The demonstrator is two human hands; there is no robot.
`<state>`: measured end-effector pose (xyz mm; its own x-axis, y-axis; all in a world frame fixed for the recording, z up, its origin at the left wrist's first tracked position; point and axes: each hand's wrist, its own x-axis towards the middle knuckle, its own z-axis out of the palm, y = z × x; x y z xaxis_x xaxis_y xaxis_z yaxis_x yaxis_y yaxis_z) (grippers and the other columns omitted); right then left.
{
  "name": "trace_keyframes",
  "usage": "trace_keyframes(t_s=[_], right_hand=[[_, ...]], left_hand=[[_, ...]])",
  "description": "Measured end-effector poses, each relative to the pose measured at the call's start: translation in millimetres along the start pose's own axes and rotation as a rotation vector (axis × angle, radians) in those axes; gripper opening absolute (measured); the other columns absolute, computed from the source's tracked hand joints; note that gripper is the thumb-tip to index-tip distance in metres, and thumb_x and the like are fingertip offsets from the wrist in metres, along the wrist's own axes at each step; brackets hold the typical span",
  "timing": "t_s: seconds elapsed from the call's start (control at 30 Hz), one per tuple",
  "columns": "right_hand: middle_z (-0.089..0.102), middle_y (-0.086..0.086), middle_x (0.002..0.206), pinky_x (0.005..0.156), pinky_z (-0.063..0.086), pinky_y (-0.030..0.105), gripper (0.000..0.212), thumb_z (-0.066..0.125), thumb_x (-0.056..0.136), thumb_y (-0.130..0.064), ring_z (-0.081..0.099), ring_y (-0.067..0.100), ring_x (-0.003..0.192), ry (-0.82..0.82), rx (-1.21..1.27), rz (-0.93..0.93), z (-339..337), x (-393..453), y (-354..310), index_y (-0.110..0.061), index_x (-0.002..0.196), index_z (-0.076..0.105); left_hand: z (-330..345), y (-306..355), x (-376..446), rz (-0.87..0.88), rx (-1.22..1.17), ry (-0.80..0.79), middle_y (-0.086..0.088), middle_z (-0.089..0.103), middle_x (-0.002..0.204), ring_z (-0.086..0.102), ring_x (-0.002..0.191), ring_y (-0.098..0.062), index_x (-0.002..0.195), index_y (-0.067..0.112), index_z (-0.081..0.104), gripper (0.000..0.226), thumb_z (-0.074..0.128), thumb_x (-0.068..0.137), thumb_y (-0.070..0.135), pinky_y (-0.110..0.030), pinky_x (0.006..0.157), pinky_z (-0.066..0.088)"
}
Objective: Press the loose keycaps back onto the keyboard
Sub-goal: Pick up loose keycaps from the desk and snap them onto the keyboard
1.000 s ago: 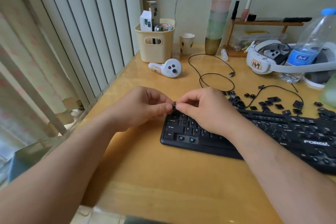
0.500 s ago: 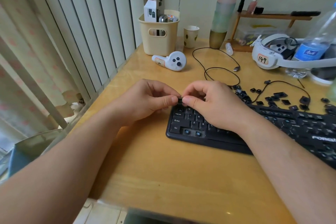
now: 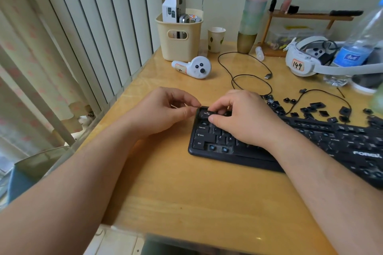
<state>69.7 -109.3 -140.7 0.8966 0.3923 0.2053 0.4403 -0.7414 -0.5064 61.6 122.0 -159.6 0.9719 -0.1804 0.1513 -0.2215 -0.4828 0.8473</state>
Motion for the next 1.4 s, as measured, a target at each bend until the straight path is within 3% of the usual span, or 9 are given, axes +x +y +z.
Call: trace_keyframes(t_s=[0.07,0.2,0.37,0.6,0.8,0.97,1.17,1.4], right_hand=[[0.063,-0.015,0.091,0.067,0.036,0.010,0.015,0.079,0.087,-0.041,0.055,-0.003,0.088,0.005,0.016,0.010,1.6,0.0,-0.9,-0.036,0.101,0.079],[0.060,-0.013,0.087,0.069,0.039,0.016,0.012,0.078,0.085,-0.039,0.054,0.002,0.086,0.004,0.011,0.015,5.2,-0.4,-3.5,-0.036,0.097,0.079],[0.061,-0.013,0.083,0.066,0.040,0.017,0.009,0.078,0.085,-0.038,0.056,0.002,0.083,-0.015,0.031,0.023,5.4,-1.5,-4.5,-0.036,0.093,0.080],[0.061,-0.015,0.091,0.086,0.042,0.031,0.007,0.070,0.091,-0.043,0.050,0.014,0.102,-0.065,-0.026,-0.016,3.9,-1.5,-2.7,-0.042,0.093,0.077],[0.063,-0.013,0.090,0.085,0.050,0.034,0.011,0.070,0.091,-0.039,0.057,0.011,0.091,0.003,-0.015,-0.020,7.4,-0.4,-3.2,-0.037,0.087,0.080],[0.062,-0.013,0.083,0.079,0.051,0.033,0.007,0.075,0.087,-0.035,0.058,0.005,0.085,0.045,0.030,-0.001,7.3,-0.3,-5.1,-0.034,0.080,0.078],[0.057,-0.013,0.086,0.090,0.051,0.047,0.014,0.065,0.091,-0.039,0.055,0.010,0.087,-0.014,-0.034,0.031,10.9,4.6,-9.5,-0.038,0.079,0.072],[0.062,-0.017,0.068,0.087,0.054,0.048,0.012,0.069,0.083,-0.033,0.059,0.008,0.079,0.045,0.042,0.141,11.0,8.3,-11.9,-0.033,0.072,0.072]], left_hand=[[0.1,-0.6,1.1,-0.040,0.018,0.011,-0.001,0.068,0.085,0.056,0.075,-0.010,0.097,0.033,0.079,0.006,0.074,0.096,0.029,-0.031,0.079,0.049],[6.2,4.6,-0.3,-0.061,0.039,-0.063,0.003,0.075,0.089,0.062,0.079,-0.008,0.094,0.029,0.077,0.008,0.073,0.095,0.036,-0.031,0.084,0.052],[8.6,6.2,0.4,-0.034,0.142,-0.087,0.004,0.072,0.082,0.057,0.071,-0.003,0.090,0.029,0.076,0.007,0.080,0.089,0.035,-0.023,0.073,0.050],[8.5,4.8,-0.3,-0.009,0.153,-0.101,0.004,0.071,0.083,0.058,0.074,-0.004,0.092,0.029,0.076,0.003,0.078,0.091,0.029,-0.024,0.075,0.050],[11.1,6.6,-0.5,-0.021,0.113,-0.091,0.012,0.067,0.076,0.053,0.069,0.000,0.092,0.026,0.075,0.004,0.074,0.095,0.028,-0.013,0.067,0.045],[13.0,6.6,0.5,-0.044,0.163,-0.084,0.011,0.067,0.075,0.054,0.068,-0.001,0.089,0.027,0.075,0.006,0.074,0.094,0.031,-0.017,0.068,0.046],[21.0,11.5,2.1,-0.114,0.210,0.000,0.011,0.069,0.074,0.055,0.065,0.001,0.084,0.026,0.075,0.016,0.070,0.094,0.038,-0.020,0.064,0.045],[25.2,15.0,5.4,-0.156,0.207,0.050,0.016,0.066,0.069,0.055,0.061,0.002,0.085,0.026,0.071,0.012,0.074,0.090,0.036,-0.022,0.064,0.043]])
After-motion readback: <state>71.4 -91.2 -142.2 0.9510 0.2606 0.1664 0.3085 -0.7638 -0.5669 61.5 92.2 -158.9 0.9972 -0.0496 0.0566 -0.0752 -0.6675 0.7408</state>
